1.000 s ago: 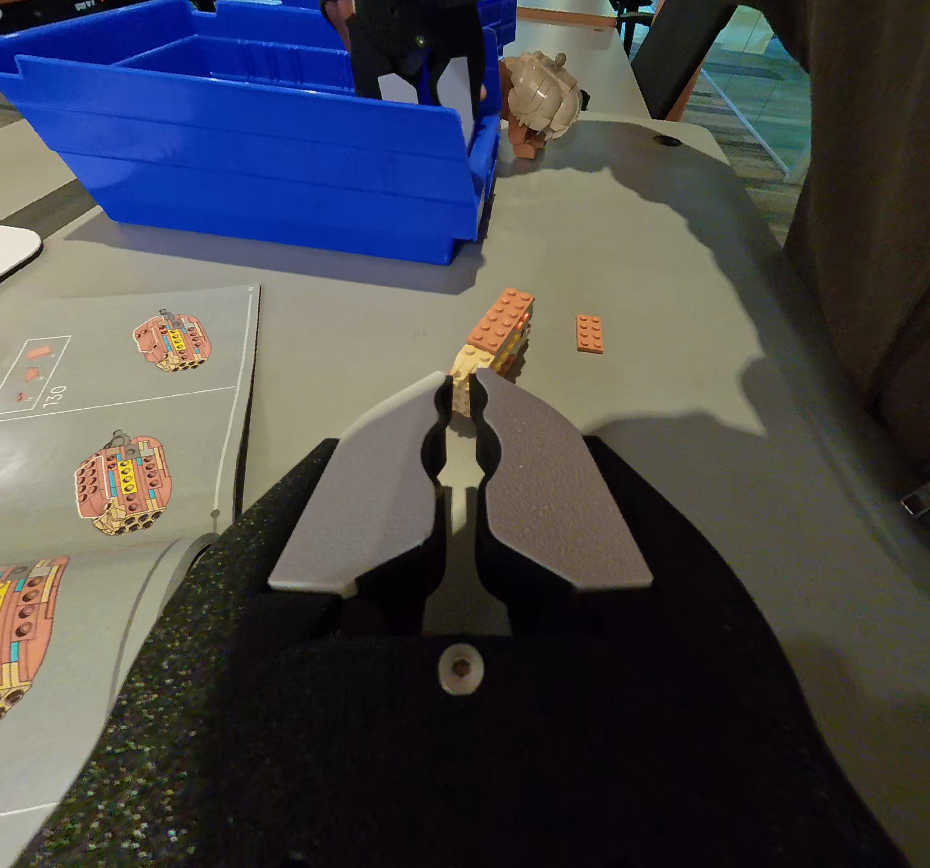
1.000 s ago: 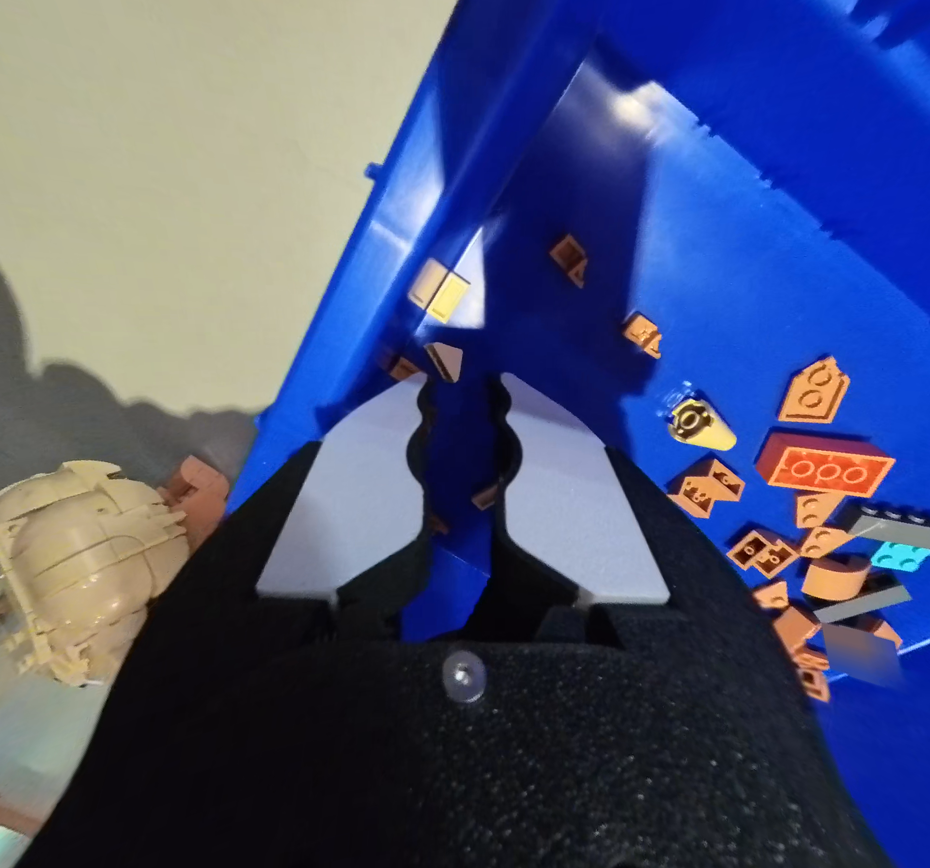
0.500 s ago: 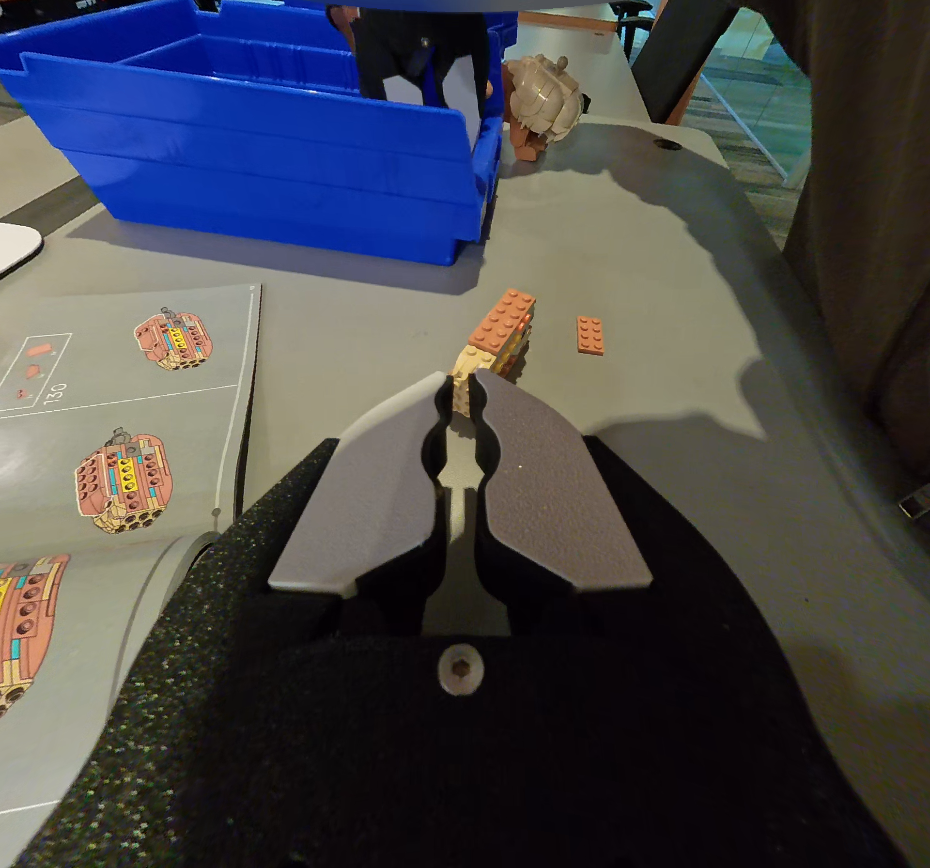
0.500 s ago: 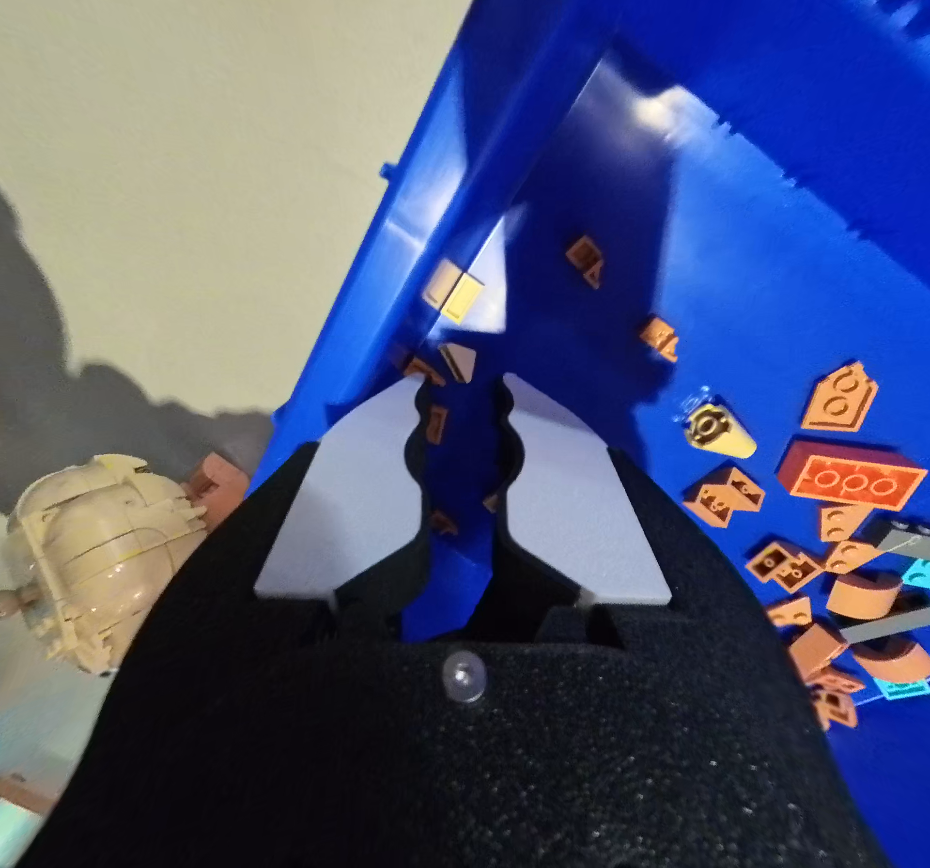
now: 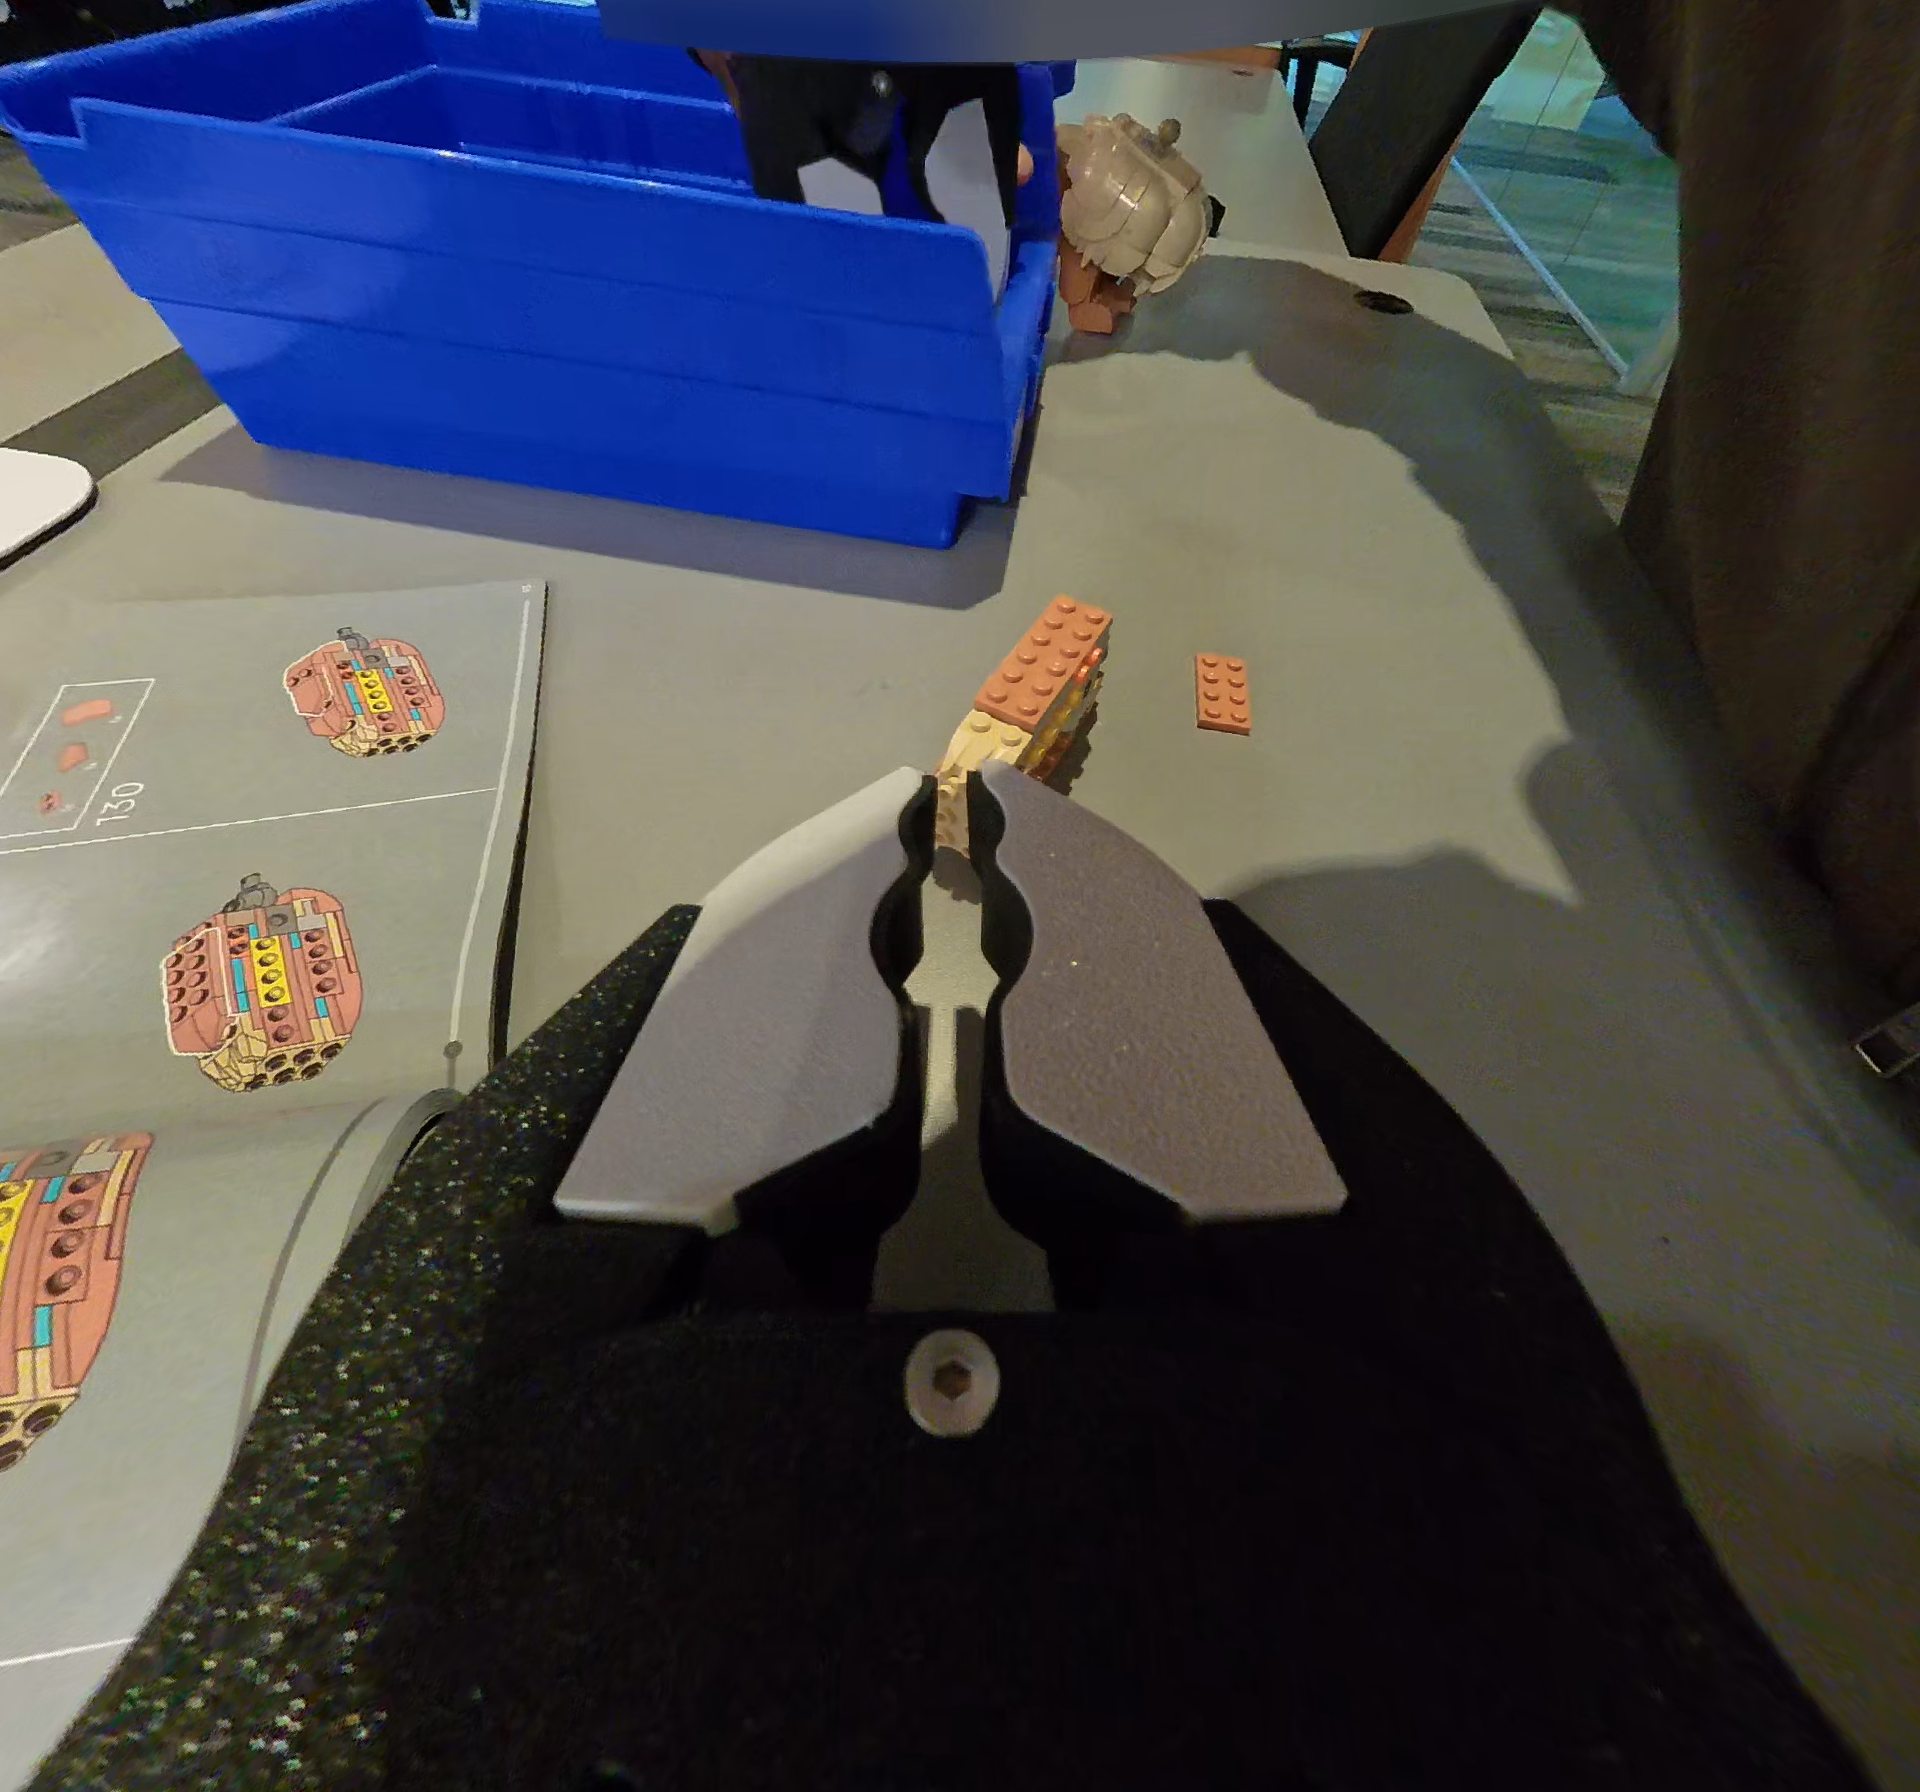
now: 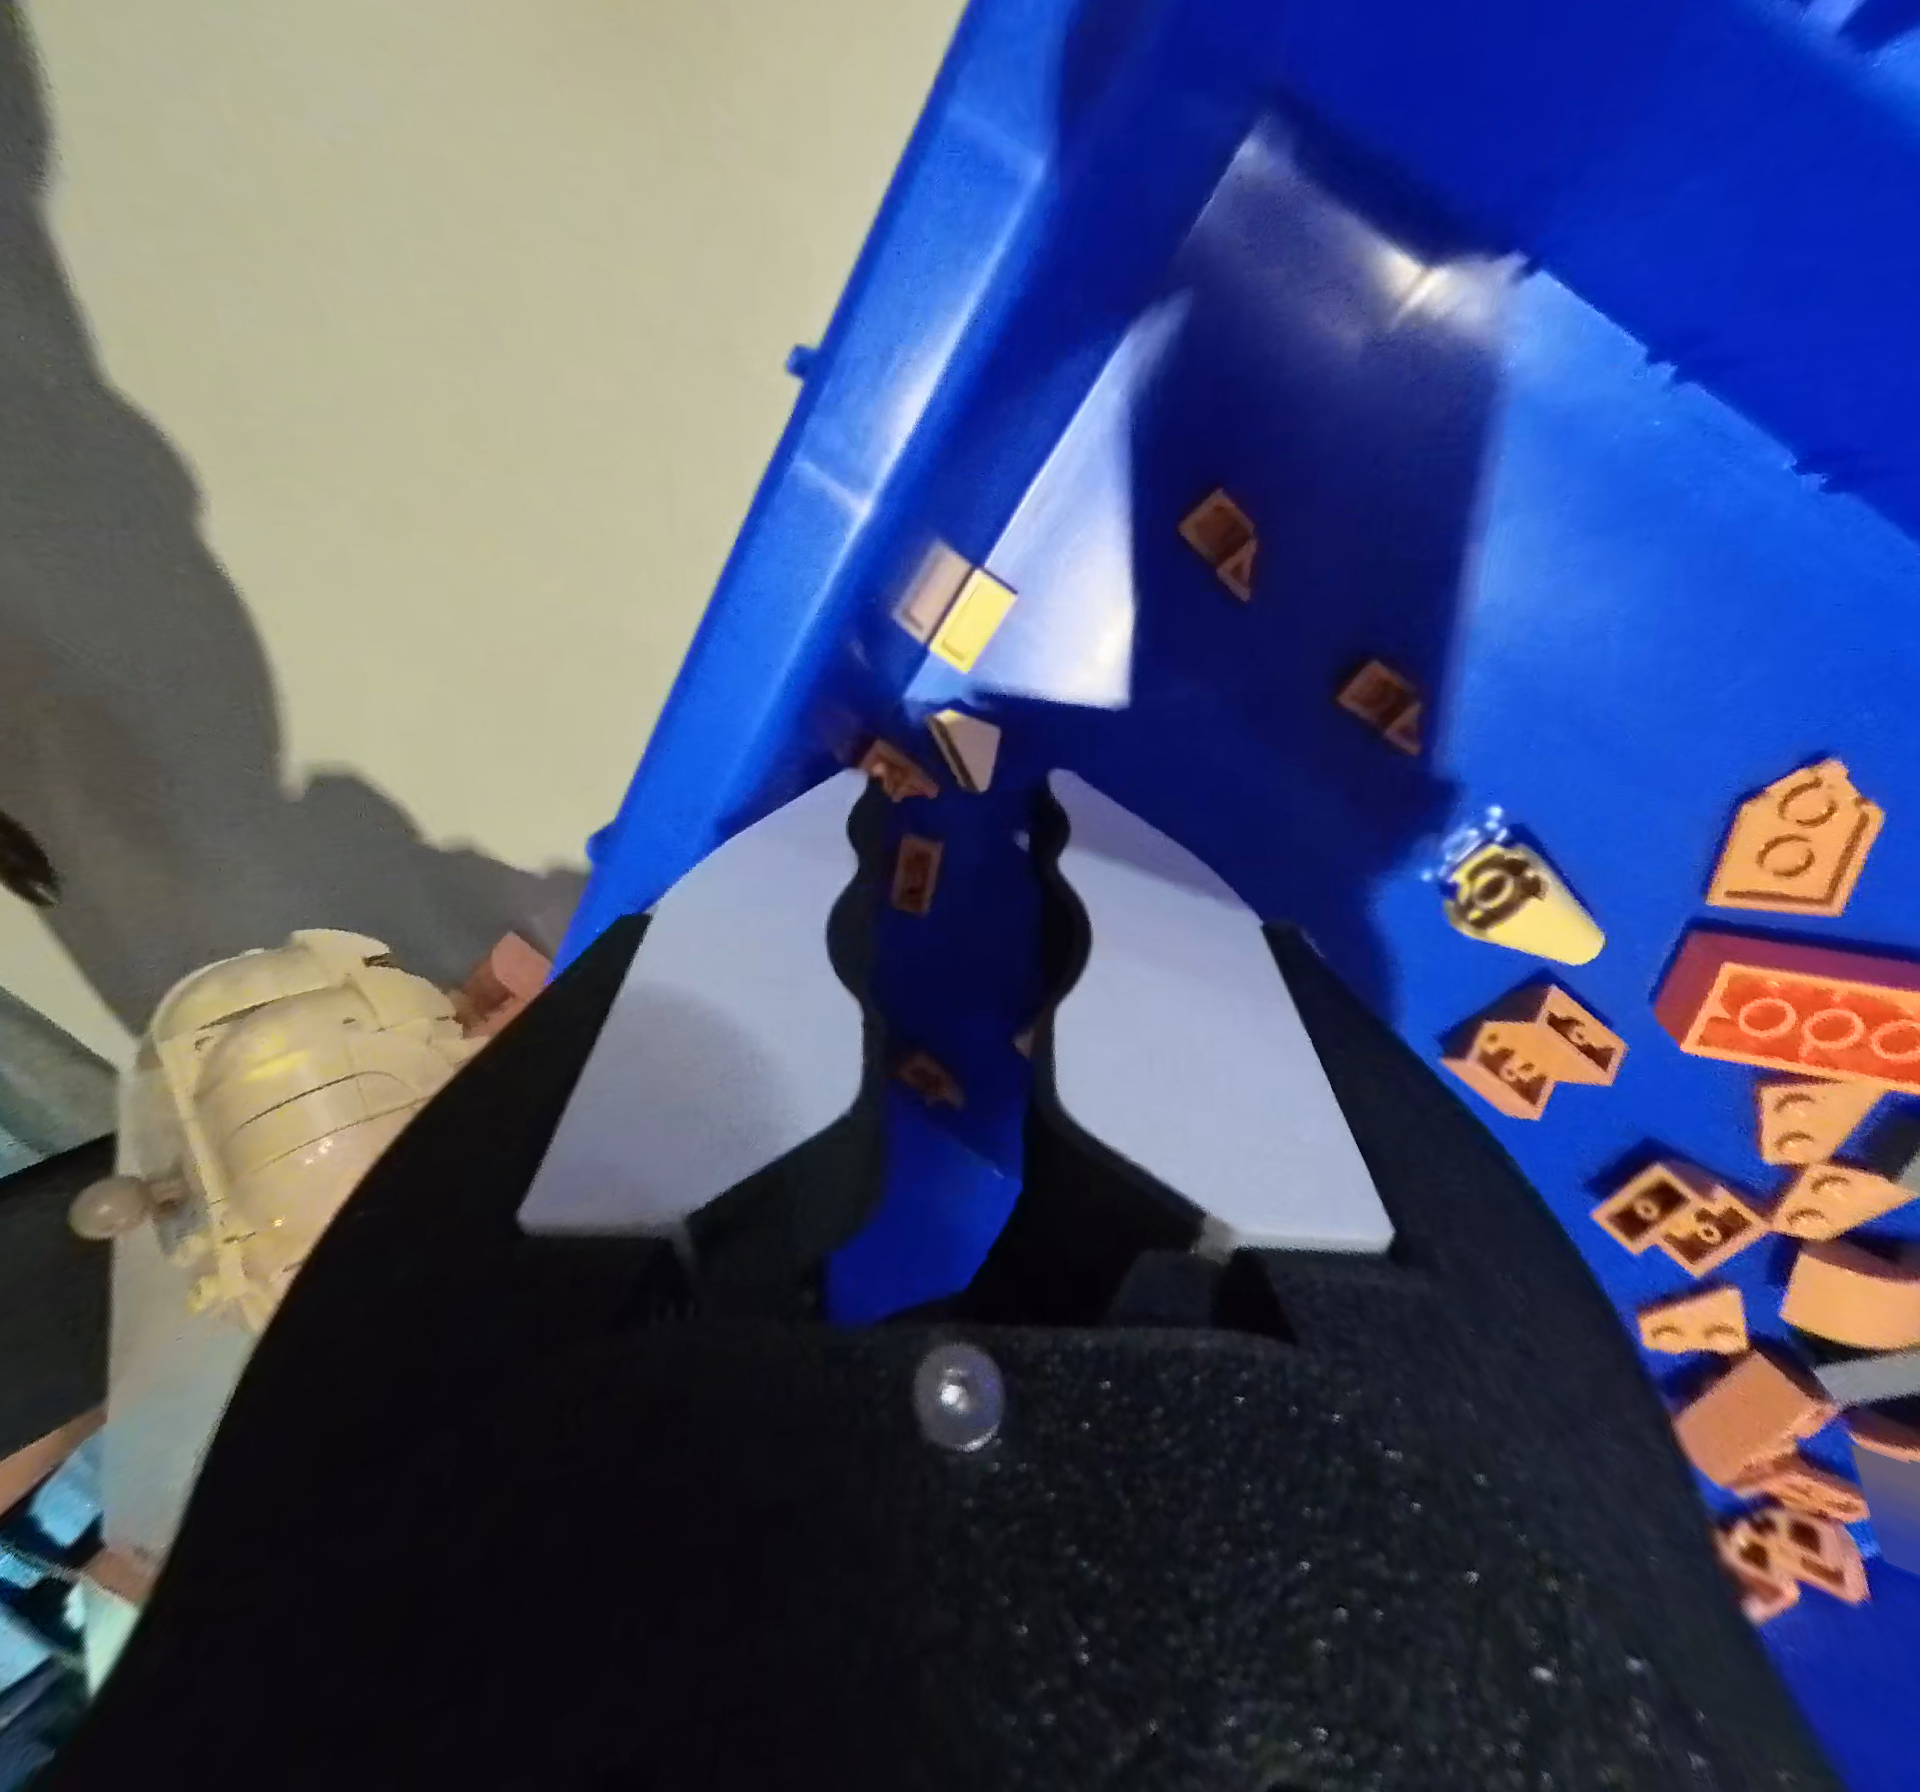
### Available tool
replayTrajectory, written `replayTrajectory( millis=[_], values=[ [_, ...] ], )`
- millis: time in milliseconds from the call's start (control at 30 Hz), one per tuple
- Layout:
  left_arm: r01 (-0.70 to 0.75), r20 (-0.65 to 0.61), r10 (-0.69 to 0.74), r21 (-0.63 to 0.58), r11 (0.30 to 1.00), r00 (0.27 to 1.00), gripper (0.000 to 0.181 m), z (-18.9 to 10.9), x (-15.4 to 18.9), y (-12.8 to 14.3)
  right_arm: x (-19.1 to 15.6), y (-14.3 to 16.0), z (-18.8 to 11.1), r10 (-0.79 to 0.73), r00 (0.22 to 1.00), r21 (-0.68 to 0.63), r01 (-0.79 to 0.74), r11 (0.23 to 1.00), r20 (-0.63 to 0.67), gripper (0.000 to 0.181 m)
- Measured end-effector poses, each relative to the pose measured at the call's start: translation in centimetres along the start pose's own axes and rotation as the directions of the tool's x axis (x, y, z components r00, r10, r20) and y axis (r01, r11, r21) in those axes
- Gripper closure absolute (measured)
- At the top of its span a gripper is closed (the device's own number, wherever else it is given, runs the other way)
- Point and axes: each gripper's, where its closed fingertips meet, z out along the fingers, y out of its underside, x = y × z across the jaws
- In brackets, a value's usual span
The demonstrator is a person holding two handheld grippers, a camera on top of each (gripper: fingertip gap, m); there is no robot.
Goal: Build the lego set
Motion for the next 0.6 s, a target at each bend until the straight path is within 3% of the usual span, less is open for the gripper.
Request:
replayTrajectory(
  millis=[100, 267, 400, 600],
  values=[
    [-0.005, 0.008, 0.005, -0.006, 1.000, 1.000, 0.176, -0.1, -0.1, 0.1, 0.1, -0.3, 0.1, -0.008, 1.000, 0.008, 0.007, 1.000, 0.016, 0.157],
    [0.007, 0.011, -0.007, 0.002, 1.000, 1.000, 0.176, -0.2, -0.3, 0.0, 0.5, 0.0, 0.2, -0.095, 0.993, -0.078, 0.090, 0.993, -0.067, 0.162],
    [0.004, 0.011, -0.004, -0.001, 1.000, 1.000, 0.176, -0.2, -0.3, 0.1, 0.7, 1.0, 0.0, -0.147, 0.982, -0.172, 0.125, 0.977, -0.122, 0.153],
    [0.005, 0.013, -0.005, -0.003, 1.000, 1.000, 0.176, -0.2, -0.3, 0.1, 0.3, 0.3, 0.0, -0.080, 0.993, -0.040, 0.076, 0.996, -0.084, 0.147]
  ],
)
